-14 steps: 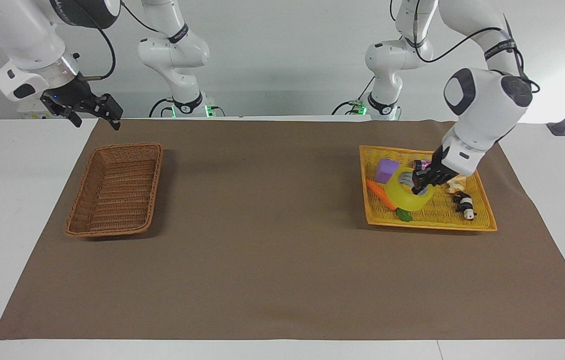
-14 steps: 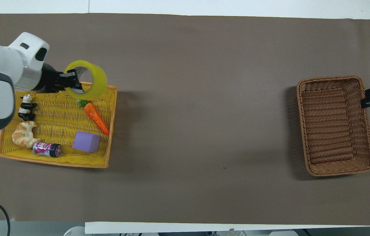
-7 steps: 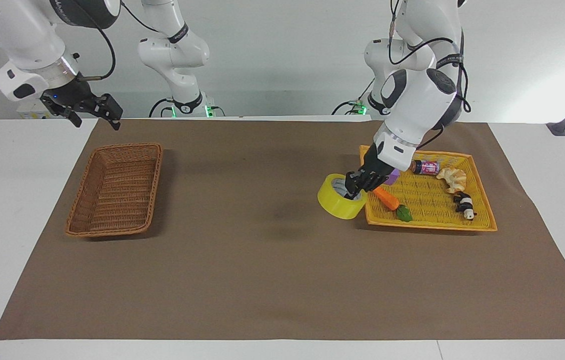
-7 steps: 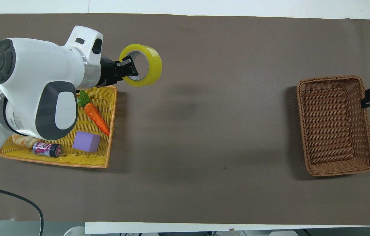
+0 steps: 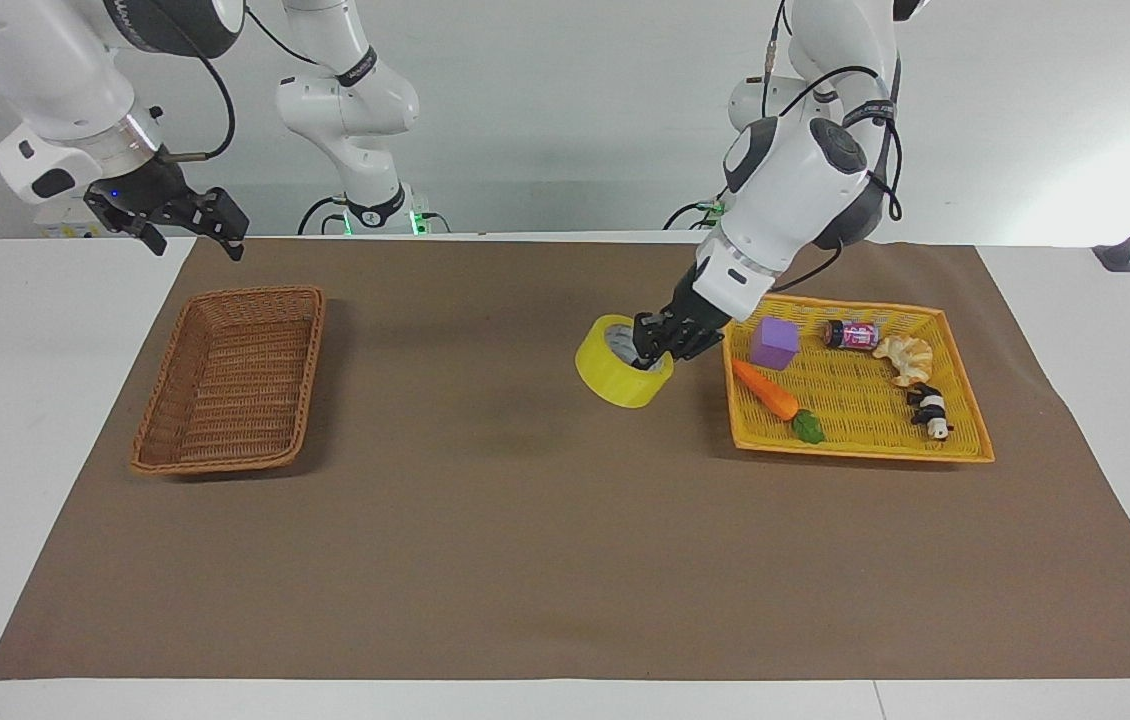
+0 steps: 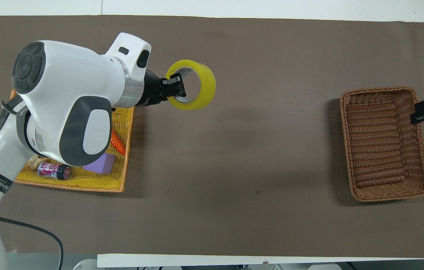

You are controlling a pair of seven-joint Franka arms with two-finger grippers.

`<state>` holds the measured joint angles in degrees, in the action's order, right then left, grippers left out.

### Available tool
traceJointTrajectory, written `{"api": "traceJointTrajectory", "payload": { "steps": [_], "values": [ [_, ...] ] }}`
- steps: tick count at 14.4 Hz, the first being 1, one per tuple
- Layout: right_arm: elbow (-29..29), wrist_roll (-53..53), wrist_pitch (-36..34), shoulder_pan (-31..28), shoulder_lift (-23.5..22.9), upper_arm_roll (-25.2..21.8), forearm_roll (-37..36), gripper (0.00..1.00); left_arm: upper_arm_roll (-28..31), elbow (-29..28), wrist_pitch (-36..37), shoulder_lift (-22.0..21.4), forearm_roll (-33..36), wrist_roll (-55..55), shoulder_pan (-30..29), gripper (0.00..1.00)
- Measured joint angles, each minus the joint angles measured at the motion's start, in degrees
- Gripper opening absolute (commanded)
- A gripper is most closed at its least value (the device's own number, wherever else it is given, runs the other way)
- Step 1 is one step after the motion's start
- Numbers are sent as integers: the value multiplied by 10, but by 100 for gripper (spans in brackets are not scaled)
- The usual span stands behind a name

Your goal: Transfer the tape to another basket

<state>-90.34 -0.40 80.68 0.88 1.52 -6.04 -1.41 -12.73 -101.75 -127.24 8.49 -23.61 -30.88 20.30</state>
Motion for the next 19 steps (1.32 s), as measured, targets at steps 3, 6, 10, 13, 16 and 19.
{"api": "traceJointTrajectory", "payload": {
  "steps": [3, 6, 10, 13, 16, 19],
  "values": [
    [-7, -30, -1, -7, 0, -1, 57, 100, 0, 6, 26, 3, -8, 27, 3, 0],
    [-15, -49, -1, -30, 0, -5, 118, 100, 2, 10, 33, 5, -26, 41, 3, 0],
    [-49, -61, -1, -46, 9, -7, 251, 100, 3, 13, 36, 5, -27, 43, 3, 0],
    [-115, -61, 26, -54, 30, -7, 391, 100, 3, 13, 46, 5, -27, 44, 3, 0],
    [-171, -79, 110, -44, 41, -5, 512, 100, 5, 14, 51, 5, -27, 48, 3, 0],
    [-196, -90, 192, 21, 30, -2, 595, 100, 5, 14, 64, 5, -27, 49, 3, 0]
  ]
}}
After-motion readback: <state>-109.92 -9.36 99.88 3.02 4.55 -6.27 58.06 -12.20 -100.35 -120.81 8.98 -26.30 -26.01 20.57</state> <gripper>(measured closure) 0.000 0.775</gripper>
